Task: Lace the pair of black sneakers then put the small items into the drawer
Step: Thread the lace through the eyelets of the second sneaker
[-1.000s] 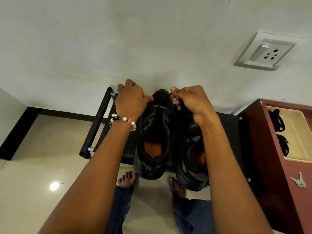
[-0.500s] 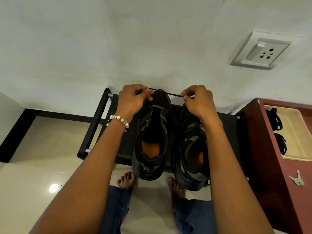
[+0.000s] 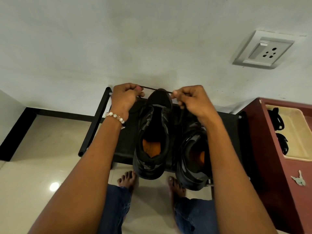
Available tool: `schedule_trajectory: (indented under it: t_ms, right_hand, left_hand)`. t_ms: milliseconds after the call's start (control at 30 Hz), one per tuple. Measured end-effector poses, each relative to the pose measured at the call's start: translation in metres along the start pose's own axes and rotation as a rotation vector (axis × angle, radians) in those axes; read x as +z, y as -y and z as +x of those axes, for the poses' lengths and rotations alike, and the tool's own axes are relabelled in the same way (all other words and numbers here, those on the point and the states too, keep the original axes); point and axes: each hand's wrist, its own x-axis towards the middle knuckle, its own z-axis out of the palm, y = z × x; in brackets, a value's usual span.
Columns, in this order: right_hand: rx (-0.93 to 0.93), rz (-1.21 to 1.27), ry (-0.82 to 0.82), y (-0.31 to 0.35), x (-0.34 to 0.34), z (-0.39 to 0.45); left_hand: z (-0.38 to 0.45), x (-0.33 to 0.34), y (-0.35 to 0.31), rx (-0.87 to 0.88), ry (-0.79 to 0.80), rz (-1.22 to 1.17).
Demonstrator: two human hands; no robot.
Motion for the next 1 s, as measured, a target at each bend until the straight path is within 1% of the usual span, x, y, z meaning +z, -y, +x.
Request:
schedule_trajectory:
  t_ms: [33,67,100,133,167,233,267,300,333,367,400,433,467,500,567,667,700,733,767,800,833,867,933,967,1000]
  right_hand:
    - [0.013,-0.076,-0.054,-0.004,-0.009,0.002]
    - [0.022,-0.232,-0.11,-0.008,-0.016,0.003]
    - [0.041,-0.405,-0.168,-0.012,-0.021,0.003]
    - [0.046,-0.493,-0.213,-0.014,-0.024,0.002]
    - [0.034,-0.464,-0.225,-0.013,-0.024,0.001]
    - [-0.01,-0.267,-0.164,-0.005,-0.019,0.0]
    - [-0.027,-0.176,-0.116,0.0,-0.013,-0.001]
    - [-0.045,-0.102,-0.073,0.004,-0.006,-0.001]
    - [-0.061,-0.033,-0.035,0.007,0.0,-0.001]
    - [-0.073,0.032,-0.004,0.01,0.005,-0.001]
    - [-0.08,0.083,0.019,0.012,0.009,-0.001]
    - [-0.085,0.109,0.032,0.012,0.011,-0.001]
    - [-0.086,0.112,0.033,0.012,0.01,-0.001]
    - [-0.081,0.102,0.024,0.01,0.007,-0.001]
    - [-0.047,0.045,-0.002,0.001,-0.004,0.001]
    - [0.015,-0.141,-0.035,-0.017,-0.02,0.005]
    - [0.033,-0.208,-0.039,-0.02,-0.022,0.006]
    - [0.043,-0.262,-0.034,-0.02,-0.021,0.006]
    - [0.045,-0.294,-0.022,-0.019,-0.018,0.007]
    - [0.043,-0.305,-0.007,-0.015,-0.014,0.007]
    - [0.034,-0.294,0.014,-0.01,-0.009,0.006]
    - [0.026,-0.263,0.034,-0.005,-0.003,0.006]
    - [0.009,-0.192,0.06,0.003,0.006,0.004]
    - [-0.001,-0.171,0.064,0.006,0.009,0.003]
    - [-0.011,-0.166,0.068,0.007,0.011,0.002]
  left_hand:
    - [0.003,-0.002,0.004,-0.023,-0.037,0.005]
    - [0.006,-0.003,0.009,-0.022,-0.067,0.039]
    - [0.008,-0.004,0.013,-0.005,-0.088,0.106]
    - [0.009,-0.004,0.016,0.028,-0.1,0.193]
    - [0.009,-0.003,0.017,0.074,-0.099,0.296]
    - [0.007,0.0,0.015,0.21,-0.061,0.516]
    - [0.008,0.002,0.012,0.306,0.0,0.589]
    - [0.008,0.006,0.008,0.41,0.09,0.611]
    - [0.005,0.01,0.003,0.5,0.197,0.594]
    - [0.001,0.015,0.0,0.553,0.301,0.548]
    - [-0.004,0.018,-0.002,0.556,0.385,0.493]
    - [-0.008,0.02,-0.005,0.536,0.426,0.442]
    - [-0.009,0.02,-0.006,0.505,0.42,0.399]
    - [-0.009,0.018,-0.006,0.473,0.378,0.371]
    - [-0.003,0.009,-0.005,0.403,0.216,0.322]
    - [0.011,-0.013,0.001,0.246,-0.167,0.164]
    - [0.014,-0.019,0.004,0.172,-0.287,0.153]
    - [0.015,-0.022,0.008,0.098,-0.373,0.219]
    - [0.017,-0.022,0.012,0.057,-0.41,0.385]
    - [0.017,-0.02,0.015,0.06,-0.386,0.575]
    - [0.016,-0.016,0.014,0.121,-0.293,0.718]
    - [0.014,-0.01,0.011,0.236,-0.159,0.777]
    - [0.007,0.008,0.003,0.464,0.138,0.72]
    - [0.001,0.016,0.0,0.516,0.25,0.665]
    - [-0.004,0.021,-0.002,0.517,0.324,0.604]
